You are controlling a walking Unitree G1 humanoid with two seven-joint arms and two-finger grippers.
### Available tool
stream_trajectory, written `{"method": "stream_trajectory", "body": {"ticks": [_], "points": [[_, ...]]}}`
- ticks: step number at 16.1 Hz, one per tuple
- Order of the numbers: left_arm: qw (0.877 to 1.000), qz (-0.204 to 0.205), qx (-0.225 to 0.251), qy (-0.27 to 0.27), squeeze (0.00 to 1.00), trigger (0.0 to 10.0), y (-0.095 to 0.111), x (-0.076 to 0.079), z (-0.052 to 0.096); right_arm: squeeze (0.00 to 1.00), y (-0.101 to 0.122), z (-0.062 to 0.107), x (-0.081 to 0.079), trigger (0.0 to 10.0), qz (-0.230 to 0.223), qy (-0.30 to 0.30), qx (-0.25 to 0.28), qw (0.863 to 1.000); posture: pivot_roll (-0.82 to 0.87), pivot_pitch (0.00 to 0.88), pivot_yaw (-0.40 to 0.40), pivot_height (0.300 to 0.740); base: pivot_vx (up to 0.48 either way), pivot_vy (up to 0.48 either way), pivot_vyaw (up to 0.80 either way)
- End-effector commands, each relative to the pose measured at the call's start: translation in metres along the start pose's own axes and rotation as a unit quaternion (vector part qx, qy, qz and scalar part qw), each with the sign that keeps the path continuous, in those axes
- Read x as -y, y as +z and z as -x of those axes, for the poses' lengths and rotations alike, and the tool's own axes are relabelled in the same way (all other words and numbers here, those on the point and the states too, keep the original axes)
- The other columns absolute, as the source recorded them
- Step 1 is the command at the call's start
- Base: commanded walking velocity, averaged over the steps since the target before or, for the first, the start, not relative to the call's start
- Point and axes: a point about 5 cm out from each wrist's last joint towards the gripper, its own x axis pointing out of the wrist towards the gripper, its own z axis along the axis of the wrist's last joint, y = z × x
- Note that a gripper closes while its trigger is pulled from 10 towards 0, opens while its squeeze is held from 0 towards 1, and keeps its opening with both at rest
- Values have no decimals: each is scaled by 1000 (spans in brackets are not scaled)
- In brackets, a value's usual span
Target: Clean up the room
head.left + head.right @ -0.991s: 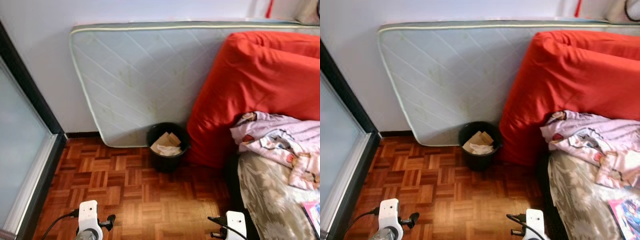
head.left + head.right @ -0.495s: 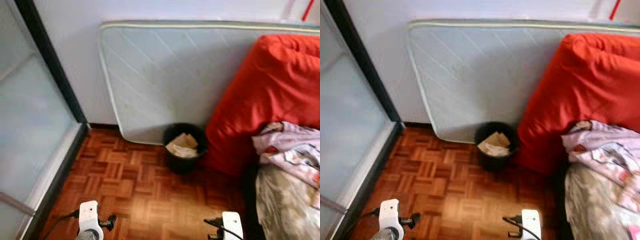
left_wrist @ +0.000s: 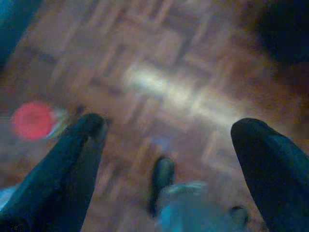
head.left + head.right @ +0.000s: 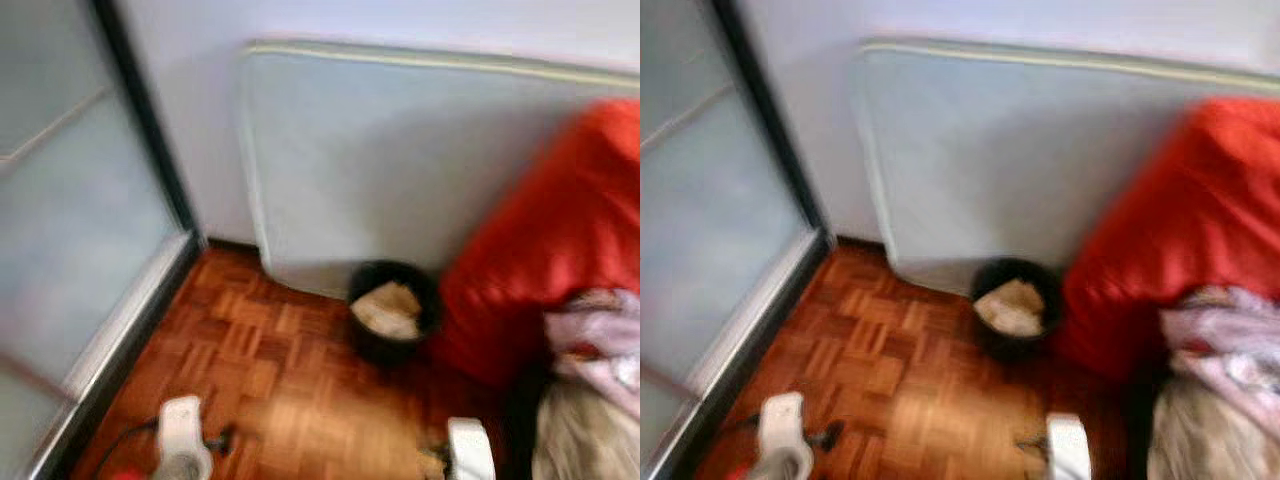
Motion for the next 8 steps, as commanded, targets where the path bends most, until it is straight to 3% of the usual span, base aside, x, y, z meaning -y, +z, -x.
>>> {"method": "stream_trajectory", "body": {"ticks": [1,8], "points": [[1000,0,6,-7,0,10000,4,7,-2,0,-11,3,5,10000,-9,-6,-15,1000,67,9,-19,735,304,0,0],[1000,0,8,-6,0,10000,5,7,-2,0,-9,2,3,10000,-15,-4,-11,1000,70,4,-20,735,307,0,0]]}}
